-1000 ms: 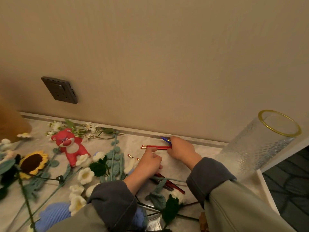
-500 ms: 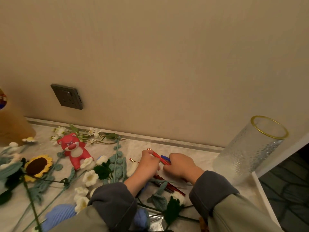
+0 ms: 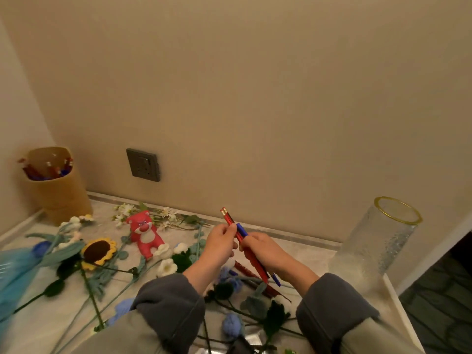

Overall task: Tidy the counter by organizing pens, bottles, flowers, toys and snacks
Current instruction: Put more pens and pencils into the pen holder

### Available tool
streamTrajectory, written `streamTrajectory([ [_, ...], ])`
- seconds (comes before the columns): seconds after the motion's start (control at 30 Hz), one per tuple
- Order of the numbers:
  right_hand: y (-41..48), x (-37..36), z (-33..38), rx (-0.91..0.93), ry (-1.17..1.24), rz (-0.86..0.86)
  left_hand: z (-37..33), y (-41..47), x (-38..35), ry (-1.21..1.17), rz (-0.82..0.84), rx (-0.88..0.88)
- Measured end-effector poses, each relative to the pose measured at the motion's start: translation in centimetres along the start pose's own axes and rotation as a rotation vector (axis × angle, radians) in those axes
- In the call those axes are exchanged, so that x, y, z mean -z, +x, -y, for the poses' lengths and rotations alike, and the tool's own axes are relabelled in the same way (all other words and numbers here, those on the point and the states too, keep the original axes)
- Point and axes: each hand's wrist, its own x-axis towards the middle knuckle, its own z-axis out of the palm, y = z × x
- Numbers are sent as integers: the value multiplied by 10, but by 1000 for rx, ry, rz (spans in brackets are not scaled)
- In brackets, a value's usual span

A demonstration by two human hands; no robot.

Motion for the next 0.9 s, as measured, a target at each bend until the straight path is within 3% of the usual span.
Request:
streamTrajectory([
  [0.17,-4,-36,41,20,36,35,-12,-13,52,-72,-113,-77],
  [0.33,18,-84,83,11,125,-98,-16,-22,118,-56,-191,-147],
  [0.57,49,-163,154,244,329,-118,-16,-20,224,-45,-238,-217],
  [0.9,102,-249,257,487,271,-86,-34,6,379,46,-320,-378],
])
